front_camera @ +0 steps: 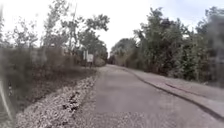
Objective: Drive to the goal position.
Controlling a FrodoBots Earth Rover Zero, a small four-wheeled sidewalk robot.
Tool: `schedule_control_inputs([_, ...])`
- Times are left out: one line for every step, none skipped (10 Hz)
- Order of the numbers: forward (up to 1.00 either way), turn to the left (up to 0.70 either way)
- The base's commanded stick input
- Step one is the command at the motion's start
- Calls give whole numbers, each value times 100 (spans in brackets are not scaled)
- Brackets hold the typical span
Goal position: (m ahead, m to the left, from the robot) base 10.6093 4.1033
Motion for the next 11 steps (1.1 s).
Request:
schedule_control_inputs([70,0])
schedule_control_inputs([70,0])
schedule_control_inputs([70,0])
schedule_control_inputs([70,0])
schedule_control_inputs([70,0])
schedule_control_inputs([70,0])
schedule_control_inputs([68,0])
schedule_control_inputs([64,0])
schedule_control_inputs([60,0])
schedule_control_inputs([57,0])
schedule_control_inputs([58,0])
